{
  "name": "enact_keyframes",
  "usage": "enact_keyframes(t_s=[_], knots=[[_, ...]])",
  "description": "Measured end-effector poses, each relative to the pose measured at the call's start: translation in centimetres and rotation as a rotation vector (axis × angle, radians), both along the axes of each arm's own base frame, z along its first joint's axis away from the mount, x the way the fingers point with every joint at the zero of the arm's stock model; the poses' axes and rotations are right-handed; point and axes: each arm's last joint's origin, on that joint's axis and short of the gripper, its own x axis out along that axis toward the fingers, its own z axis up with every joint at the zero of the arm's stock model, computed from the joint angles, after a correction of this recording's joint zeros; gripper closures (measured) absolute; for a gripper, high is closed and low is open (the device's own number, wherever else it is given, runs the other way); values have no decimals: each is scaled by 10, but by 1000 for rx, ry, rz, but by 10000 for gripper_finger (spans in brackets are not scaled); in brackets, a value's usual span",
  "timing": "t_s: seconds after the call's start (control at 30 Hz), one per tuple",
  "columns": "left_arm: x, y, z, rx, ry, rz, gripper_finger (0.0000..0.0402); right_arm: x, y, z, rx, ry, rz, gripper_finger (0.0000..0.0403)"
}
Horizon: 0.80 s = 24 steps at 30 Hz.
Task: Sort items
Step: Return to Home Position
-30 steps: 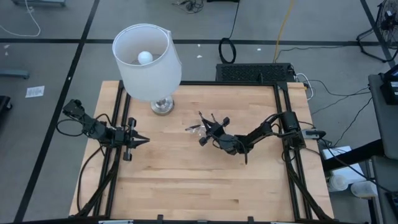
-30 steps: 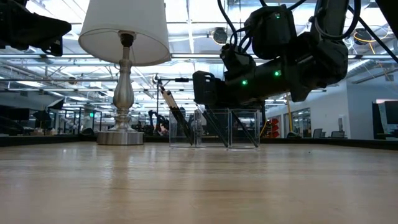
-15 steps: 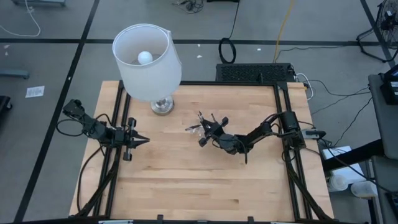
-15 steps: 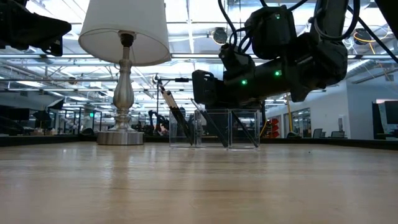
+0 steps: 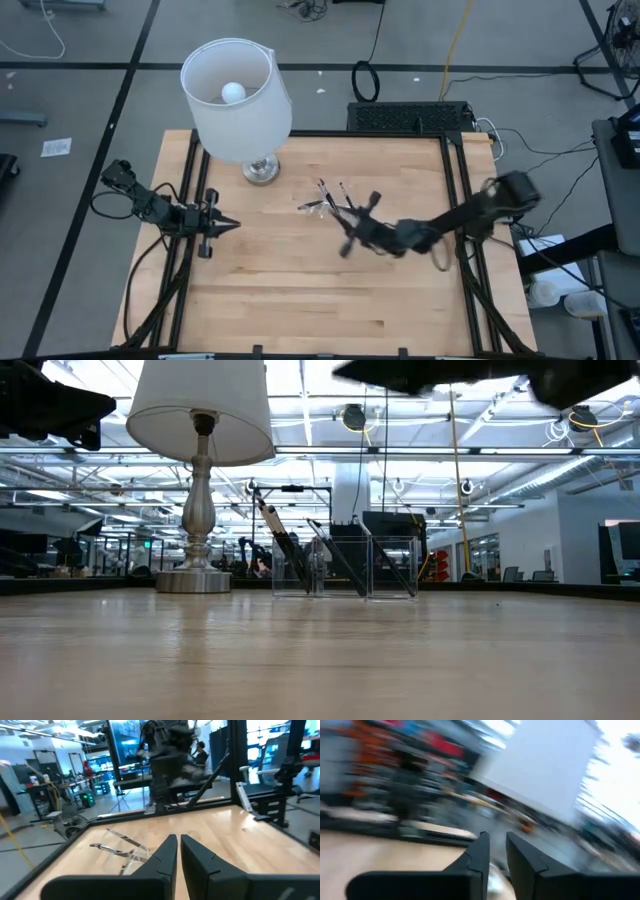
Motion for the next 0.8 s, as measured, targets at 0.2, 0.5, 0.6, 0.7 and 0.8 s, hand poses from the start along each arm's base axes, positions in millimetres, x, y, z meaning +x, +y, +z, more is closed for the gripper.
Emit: enact_keyframes(t_s=[0.2,0.5,0.6,0.7,0.8], knots=[[0,3,2,-4,-16,106,369,-64,-8,13,70,52,331,398],[-9,13,31,47,-23,252,369,-150,-49,5,297,-13,604,401],[-12,18,42,55,-34,305,369,-169,-55,-12,321,-38,596,402],[-13,21,49,53,-43,338,369,-179,-61,-30,409,-50,621,402],[-11,24,47,50,-29,383,379,-187,-66,-44,434,-86,625,402]])
